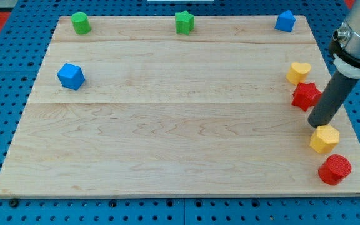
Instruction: Push the yellow heart slightly left
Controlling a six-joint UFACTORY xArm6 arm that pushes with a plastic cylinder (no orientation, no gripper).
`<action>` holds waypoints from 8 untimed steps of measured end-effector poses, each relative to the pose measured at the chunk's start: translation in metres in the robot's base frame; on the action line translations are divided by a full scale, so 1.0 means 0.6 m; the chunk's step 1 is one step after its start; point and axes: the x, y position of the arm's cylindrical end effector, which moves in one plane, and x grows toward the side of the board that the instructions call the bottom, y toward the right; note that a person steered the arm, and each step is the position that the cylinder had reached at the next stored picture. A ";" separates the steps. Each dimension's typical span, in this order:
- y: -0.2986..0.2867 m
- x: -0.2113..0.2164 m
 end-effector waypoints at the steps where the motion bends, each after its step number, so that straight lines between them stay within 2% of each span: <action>1: 0.000 0.016; 3: -0.019 -0.032; 4: 0.030 -0.056; 6: 0.123 -0.147; 7: 0.067 -0.199; 8: 0.016 -0.202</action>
